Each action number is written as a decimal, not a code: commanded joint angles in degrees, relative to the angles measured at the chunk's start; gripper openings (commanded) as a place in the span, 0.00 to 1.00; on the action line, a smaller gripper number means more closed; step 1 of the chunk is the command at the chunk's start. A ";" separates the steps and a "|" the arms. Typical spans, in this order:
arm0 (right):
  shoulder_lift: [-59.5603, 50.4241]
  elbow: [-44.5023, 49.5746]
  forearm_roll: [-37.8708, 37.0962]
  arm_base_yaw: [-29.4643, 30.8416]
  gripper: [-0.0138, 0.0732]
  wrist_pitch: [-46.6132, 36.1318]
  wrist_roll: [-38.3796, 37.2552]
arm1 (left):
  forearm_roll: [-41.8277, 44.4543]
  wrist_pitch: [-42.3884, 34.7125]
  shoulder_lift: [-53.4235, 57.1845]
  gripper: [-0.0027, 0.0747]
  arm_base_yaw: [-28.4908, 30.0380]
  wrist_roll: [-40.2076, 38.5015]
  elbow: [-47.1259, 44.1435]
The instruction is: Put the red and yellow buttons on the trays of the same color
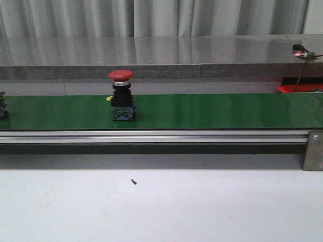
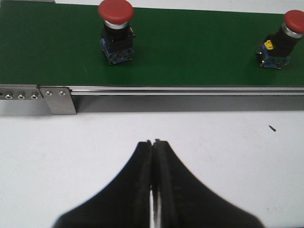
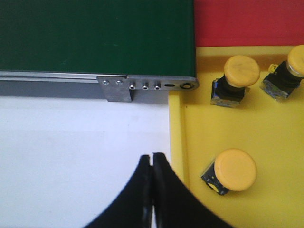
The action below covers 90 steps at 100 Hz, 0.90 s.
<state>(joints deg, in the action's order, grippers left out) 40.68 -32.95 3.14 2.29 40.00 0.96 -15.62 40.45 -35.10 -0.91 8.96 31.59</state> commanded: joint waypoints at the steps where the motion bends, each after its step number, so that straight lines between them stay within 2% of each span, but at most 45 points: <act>1: -0.23 -1.39 -0.33 -0.14 0.08 -3.40 0.44 | -1.28 -3.99 -0.07 0.01 -0.47 -0.16 1.60; 43: 1.54 -3.28 -0.55 -0.17 0.08 -2.91 0.44 | -1.28 -3.99 -0.07 0.01 -0.47 -0.16 1.60; 76: 12.38 -13.46 -0.56 -0.38 0.08 -2.99 0.44 | -1.28 -3.99 -0.07 0.01 -0.47 -0.16 1.60; 90: 18.34 -18.91 -0.42 -2.95 0.08 -2.39 0.44 | -1.28 -3.99 -0.07 0.01 -0.47 -0.16 1.60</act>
<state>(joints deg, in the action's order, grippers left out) 56.48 -47.03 3.00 0.85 40.35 0.96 -15.62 40.45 -35.10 -0.91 8.96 31.59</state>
